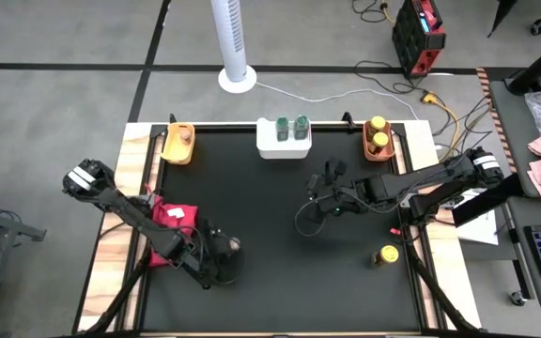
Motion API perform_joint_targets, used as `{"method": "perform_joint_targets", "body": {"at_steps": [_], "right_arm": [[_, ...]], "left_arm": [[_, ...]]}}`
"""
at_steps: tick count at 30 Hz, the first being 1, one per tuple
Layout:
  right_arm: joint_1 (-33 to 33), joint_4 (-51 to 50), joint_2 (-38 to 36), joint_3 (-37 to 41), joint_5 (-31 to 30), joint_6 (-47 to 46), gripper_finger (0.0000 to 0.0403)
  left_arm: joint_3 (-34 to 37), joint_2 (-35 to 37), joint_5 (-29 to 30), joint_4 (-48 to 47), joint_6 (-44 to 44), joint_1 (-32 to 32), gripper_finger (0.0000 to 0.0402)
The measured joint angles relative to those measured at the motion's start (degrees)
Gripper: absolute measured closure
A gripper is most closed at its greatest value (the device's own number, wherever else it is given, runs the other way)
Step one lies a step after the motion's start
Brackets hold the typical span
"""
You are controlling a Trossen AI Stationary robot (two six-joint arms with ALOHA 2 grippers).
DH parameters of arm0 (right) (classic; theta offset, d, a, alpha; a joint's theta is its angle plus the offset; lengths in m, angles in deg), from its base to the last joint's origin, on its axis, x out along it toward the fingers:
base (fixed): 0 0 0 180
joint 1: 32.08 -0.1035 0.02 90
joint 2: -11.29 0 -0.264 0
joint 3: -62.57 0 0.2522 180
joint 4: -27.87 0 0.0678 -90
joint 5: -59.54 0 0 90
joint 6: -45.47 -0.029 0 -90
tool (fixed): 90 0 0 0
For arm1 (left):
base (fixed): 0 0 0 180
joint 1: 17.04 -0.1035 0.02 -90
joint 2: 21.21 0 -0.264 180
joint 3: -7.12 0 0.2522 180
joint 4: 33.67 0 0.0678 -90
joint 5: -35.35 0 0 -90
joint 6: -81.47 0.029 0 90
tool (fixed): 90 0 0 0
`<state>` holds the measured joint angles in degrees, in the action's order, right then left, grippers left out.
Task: Sort spices by type
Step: Put the transparent spice bottle into the yellow bin
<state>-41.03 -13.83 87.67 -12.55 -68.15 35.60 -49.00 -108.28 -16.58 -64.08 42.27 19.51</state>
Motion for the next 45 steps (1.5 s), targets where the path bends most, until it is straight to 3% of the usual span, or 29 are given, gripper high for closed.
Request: {"method": "perform_joint_targets", "body": {"at_steps": [8, 13, 22, 27, 31, 37, 45], "right_arm": [[2.38, 0.09, 0.00, 0.04, 0.00, 2.38, 0.0394], [4.20, 2.13, 0.00, 0.18, 0.07, 4.38, 0.0394], [5.38, 9.02, 0.00, 1.93, 0.70, 8.68, 0.0394], [5.40, 10.92, 0.02, 2.59, 0.80, 9.76, 0.0394], [5.44, 11.42, 0.02, 2.67, 0.80, 10.11, 0.0394], [5.42, 12.15, 0.02, 3.15, 0.81, 10.74, 0.0394], [5.62, 12.47, 0.02, 3.54, 0.81, 10.95, 0.0394]], "left_arm": [[-10.83, 3.10, 13.00, -24.58, -2.29, -5.61, 0.0248], [-11.77, 10.24, 16.72, -30.59, -0.65, -14.54, 0.0248], [-2.12, 29.24, 13.78, -30.50, 0.03, -37.93, 0.0248], [3.49, 36.02, 7.62, -28.15, 2.55, -53.38, 0.0248], [9.29, 39.84, 1.57, -19.18, 7.10, -63.26, 0.0248], [14.35, 42.61, -1.10, -10.67, 10.72, -70.91, 0.0248], [15.61, 41.25, -1.15, -10.49, 11.95, -74.68, 0.0248]]}}
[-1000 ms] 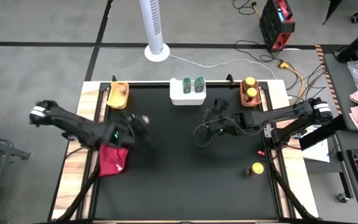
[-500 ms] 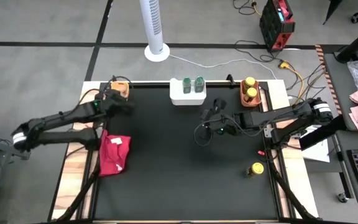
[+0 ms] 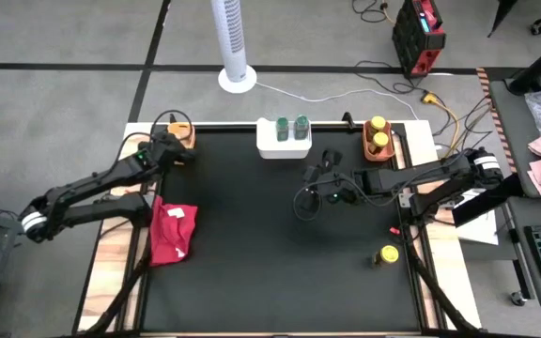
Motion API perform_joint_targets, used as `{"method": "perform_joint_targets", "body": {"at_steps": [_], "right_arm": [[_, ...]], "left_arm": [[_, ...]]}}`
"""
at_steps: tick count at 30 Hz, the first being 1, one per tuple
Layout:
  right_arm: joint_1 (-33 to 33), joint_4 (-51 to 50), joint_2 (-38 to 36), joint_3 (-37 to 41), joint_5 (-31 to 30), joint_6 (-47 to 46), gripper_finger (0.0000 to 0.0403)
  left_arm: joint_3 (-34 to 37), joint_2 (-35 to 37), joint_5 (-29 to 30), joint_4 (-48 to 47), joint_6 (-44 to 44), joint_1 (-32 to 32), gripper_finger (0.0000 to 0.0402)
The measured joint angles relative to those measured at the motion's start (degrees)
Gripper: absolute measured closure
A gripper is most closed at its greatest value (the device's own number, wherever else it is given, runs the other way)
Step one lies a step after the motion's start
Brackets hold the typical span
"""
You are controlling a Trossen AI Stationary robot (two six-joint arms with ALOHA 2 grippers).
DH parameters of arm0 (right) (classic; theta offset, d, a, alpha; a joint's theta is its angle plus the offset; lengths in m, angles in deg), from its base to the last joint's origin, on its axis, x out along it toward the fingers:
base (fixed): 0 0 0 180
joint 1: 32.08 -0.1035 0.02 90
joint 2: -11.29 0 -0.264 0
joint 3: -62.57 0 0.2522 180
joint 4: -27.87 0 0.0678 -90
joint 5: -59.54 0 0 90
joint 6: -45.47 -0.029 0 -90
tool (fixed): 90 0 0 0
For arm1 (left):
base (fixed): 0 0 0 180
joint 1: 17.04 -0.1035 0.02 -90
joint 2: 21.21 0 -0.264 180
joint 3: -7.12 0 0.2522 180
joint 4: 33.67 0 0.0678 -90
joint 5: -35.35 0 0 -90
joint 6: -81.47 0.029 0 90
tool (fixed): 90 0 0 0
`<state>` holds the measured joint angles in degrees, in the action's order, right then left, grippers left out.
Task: Sort spices by type
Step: Put the transparent spice bottle into the yellow bin
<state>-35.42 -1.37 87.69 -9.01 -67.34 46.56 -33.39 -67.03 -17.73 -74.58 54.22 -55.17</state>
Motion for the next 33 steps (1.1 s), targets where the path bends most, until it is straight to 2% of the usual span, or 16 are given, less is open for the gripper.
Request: {"method": "perform_joint_targets", "body": {"at_steps": [7, 15, 33], "right_arm": [[0.00, 0.54, 0.00, 0.02, 0.00, 0.02, 0.0394], [0.00, 0.86, 0.00, 0.24, 0.00, 0.00, 0.0394], [0.00, 0.82, 0.00, 0.57, 0.02, -0.30, 0.0394]], "left_arm": [[1.80, -2.10, 1.35, 4.44, 1.48, -3.48, 0.0248], [3.05, -6.02, -0.08, 9.56, 1.08, -6.05, 0.0248], [3.99, -16.25, -1.96, 14.96, -0.50, -7.16, 0.0248]]}}
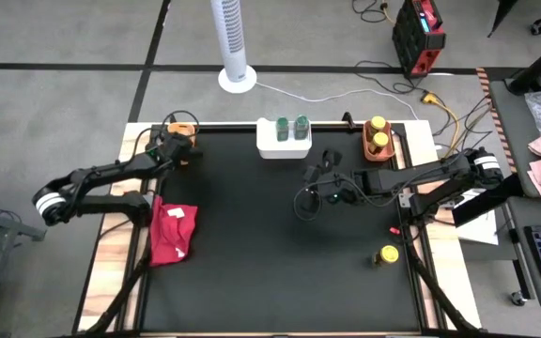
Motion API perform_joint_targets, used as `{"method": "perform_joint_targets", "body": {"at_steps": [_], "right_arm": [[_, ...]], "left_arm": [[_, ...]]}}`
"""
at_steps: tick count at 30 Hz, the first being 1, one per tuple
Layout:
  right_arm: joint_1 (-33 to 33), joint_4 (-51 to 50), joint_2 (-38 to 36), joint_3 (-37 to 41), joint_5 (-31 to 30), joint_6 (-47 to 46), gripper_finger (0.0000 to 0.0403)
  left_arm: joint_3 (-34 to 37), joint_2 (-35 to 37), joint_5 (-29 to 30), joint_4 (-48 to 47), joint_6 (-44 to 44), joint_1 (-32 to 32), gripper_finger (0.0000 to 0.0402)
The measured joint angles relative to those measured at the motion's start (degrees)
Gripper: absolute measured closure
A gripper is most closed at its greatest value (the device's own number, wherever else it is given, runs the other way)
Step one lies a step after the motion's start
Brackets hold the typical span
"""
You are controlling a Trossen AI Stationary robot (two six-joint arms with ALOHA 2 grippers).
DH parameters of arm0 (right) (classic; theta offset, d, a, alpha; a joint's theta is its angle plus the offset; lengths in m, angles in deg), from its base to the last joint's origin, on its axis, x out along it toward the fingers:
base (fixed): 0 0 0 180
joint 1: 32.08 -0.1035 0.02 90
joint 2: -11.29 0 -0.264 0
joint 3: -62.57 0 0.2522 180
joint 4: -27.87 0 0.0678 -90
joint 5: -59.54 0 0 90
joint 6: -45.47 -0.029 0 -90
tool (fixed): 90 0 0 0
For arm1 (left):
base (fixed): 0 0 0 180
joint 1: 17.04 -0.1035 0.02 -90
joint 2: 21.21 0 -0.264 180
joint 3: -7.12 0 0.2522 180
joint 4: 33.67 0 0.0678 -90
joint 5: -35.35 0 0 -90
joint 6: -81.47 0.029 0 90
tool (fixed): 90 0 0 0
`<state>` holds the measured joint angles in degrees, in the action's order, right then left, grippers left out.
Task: Sort spices by type
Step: Put the transparent spice bottle into the yellow bin, then put the dark brown spice bottle into the orange bin
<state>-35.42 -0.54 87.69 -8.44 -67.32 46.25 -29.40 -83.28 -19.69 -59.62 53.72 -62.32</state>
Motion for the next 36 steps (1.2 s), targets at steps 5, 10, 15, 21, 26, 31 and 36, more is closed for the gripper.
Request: {"method": "perform_joint_targets", "body": {"at_steps": [5, 10, 15, 21, 26, 31, 36], "right_arm": [[0.00, -0.01, 0.00, 0.07, 0.00, -0.11, 0.0394], [0.00, 0.00, 0.00, 0.07, 0.00, -0.13, 0.0394], [0.00, 0.00, 0.00, 0.07, -0.01, -0.31, 0.0394], [0.00, 0.00, 0.00, 0.07, -0.02, -0.33, 0.0394], [0.00, 0.00, 0.00, 0.07, -0.02, -0.33, 0.0394], [0.00, 0.00, 0.00, 0.07, -0.02, -0.33, 0.0394], [0.00, 0.00, 0.00, 0.07, -0.02, -0.33, 0.0394]], "left_arm": [[0.00, -0.95, 0.00, 0.15, -0.45, -0.26, 0.0248], [0.00, -1.87, 0.00, 0.17, -0.82, -0.33, 0.0241], [0.00, -2.78, 0.00, 0.24, -1.26, -0.35, 0.0230], [0.00, -3.59, 0.23, 0.63, -1.27, -0.35, 0.0228], [0.00, -3.33, 0.73, 0.72, -1.27, -0.35, 0.0214], [0.00, -3.25, 1.16, 0.72, -1.92, -0.30, 0.0199], [0.00, -3.20, 1.57, 0.74, -2.14, -0.30, 0.0184]]}}
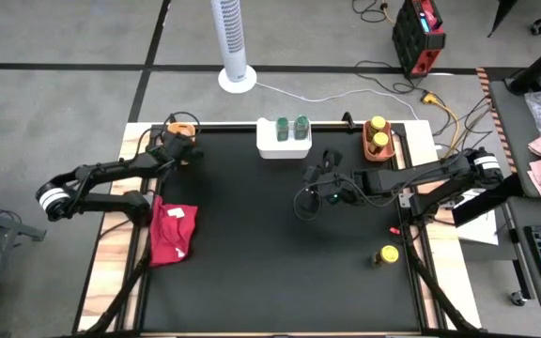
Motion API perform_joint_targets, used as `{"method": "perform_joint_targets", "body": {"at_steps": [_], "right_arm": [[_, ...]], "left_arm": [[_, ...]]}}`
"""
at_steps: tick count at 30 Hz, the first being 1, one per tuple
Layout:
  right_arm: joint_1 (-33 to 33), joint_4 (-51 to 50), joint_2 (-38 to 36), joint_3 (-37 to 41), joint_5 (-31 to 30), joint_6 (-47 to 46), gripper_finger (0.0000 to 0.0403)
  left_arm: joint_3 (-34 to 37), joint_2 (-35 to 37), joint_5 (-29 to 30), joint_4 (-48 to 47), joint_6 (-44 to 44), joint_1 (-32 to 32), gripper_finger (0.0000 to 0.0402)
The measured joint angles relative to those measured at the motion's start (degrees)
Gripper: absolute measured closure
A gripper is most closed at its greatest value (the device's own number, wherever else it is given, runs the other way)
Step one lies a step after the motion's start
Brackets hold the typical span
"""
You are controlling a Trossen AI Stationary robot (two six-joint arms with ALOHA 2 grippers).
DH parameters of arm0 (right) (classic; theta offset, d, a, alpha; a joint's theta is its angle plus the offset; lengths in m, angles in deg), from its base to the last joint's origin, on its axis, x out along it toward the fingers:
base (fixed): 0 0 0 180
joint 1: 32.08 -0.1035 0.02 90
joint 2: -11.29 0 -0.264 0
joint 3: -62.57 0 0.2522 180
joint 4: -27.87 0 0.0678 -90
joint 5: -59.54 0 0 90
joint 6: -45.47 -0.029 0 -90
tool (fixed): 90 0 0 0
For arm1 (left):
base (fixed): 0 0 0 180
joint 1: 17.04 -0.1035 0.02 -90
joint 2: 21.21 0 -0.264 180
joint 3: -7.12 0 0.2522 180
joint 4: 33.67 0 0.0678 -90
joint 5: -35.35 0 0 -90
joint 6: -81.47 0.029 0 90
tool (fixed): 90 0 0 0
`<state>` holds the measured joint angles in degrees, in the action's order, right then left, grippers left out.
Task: Sort spices by type
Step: Put the dark brown spice bottle into the orange bin
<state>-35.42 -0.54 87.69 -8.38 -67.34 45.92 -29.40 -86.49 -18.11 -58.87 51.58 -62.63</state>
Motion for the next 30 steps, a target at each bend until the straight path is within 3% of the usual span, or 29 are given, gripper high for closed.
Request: {"method": "perform_joint_targets", "body": {"at_steps": [7, 12, 18, 23, 30], "right_arm": [[0.00, -0.13, -1.44, 0.02, -0.63, 0.34, 0.0394], [0.00, -9.02, -4.99, -4.33, 2.12, -8.68, 0.0394], [-0.92, -31.29, -5.17, -13.22, 18.60, -26.00, 0.0394], [-3.66, -52.66, -3.40, -15.87, 40.87, -46.83, 0.0394], [-14.85, -67.40, -3.18, -15.98, 49.58, -73.41, 0.0394]], "left_arm": [[-1.83, 2.03, -0.04, -4.06, 2.15, 0.09, 0.0176], [-7.32, 4.98, -0.02, -12.30, 6.18, 0.95, 0.0175], [-14.37, 9.88, 0.14, -18.78, 11.87, 5.48, 0.0175], [-17.60, 15.31, 0.47, -19.71, 13.85, 13.81, 0.0175], [-19.81, 21.16, 4.61, -19.56, 15.09, 26.72, 0.0175]]}}
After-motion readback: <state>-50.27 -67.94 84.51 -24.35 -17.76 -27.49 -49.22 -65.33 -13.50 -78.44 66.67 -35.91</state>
